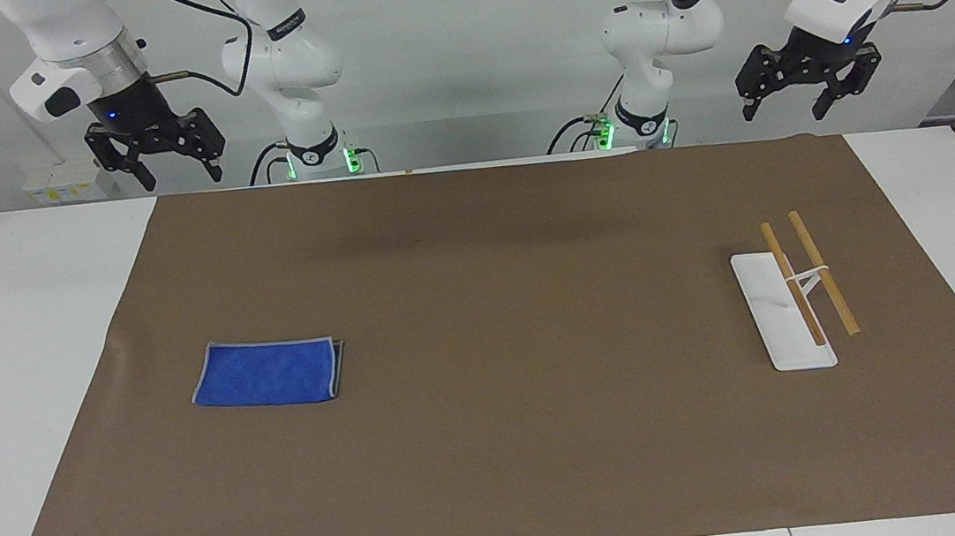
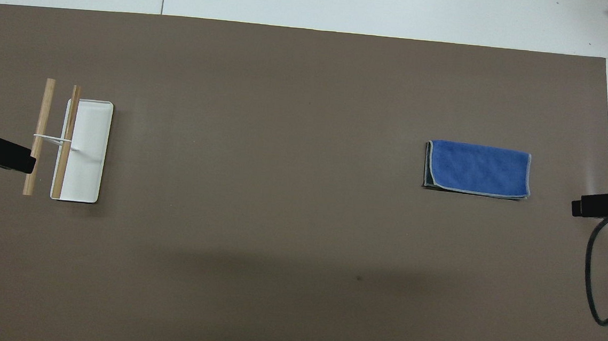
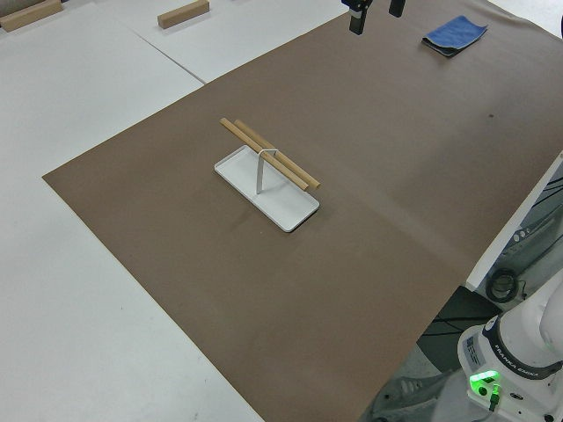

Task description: Right arm passes towel to left arm to hang

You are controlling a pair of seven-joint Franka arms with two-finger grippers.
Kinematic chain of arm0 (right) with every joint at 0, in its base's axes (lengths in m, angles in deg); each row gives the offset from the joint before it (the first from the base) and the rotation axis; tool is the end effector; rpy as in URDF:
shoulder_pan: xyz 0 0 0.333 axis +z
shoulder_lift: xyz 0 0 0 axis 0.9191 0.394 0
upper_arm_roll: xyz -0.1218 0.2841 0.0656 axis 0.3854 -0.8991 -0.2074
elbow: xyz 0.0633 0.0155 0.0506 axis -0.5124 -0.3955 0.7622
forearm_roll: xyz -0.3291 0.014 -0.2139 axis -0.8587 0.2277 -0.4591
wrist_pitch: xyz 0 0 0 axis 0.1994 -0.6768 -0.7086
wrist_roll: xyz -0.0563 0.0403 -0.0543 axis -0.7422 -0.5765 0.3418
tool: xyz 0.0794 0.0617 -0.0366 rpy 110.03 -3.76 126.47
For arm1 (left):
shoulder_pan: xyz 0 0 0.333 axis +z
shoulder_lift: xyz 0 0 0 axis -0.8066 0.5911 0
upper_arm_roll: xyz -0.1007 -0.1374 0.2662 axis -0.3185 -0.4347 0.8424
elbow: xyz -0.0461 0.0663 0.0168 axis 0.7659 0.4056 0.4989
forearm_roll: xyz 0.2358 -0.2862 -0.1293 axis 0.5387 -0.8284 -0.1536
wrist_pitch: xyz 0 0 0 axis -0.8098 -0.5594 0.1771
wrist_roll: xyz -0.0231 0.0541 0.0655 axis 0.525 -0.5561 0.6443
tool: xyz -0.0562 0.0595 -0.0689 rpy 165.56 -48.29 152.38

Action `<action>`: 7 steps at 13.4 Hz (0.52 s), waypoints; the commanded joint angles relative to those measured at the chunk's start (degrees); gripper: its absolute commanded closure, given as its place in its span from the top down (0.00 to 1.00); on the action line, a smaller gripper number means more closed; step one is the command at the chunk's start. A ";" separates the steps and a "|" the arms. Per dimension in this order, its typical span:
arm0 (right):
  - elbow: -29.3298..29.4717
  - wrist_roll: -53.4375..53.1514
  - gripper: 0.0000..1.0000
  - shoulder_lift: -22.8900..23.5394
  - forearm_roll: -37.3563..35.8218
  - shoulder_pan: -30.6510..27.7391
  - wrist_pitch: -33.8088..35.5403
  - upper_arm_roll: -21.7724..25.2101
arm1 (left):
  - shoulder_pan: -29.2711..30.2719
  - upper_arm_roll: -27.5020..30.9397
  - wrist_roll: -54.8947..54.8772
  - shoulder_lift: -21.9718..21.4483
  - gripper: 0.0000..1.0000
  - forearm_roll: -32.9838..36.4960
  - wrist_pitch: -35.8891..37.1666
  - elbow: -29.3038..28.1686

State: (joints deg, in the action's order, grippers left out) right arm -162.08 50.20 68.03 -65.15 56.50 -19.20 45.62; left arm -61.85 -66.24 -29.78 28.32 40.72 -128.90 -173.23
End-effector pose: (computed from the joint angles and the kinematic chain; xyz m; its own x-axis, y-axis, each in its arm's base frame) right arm 0.4961 -0.0311 0.6464 0.9999 0.0068 0.0118 0.0072 -0.9995 -0.0319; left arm 0.5067 -0.0572 0.6754 0.9819 -0.1802 -0.0575 -0.1802 -0.9836 0.0047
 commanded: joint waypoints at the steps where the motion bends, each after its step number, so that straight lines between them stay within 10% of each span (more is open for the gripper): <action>1: -0.85 1.89 1.00 -1.16 0.84 -0.77 0.35 -0.15 | 0.00 -0.15 0.53 -1.43 1.00 0.80 0.11 -1.54; 7: -4.69 4.07 1.00 -3.26 0.76 -0.86 -0.78 0.12 | 0.00 -0.14 0.53 -1.43 1.00 0.80 0.19 -1.54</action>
State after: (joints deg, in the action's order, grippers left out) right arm -162.59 51.01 67.56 -65.15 56.45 -19.16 45.85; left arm -61.85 -66.24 -29.78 28.32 40.72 -128.90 -173.23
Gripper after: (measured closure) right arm 0.000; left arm 0.000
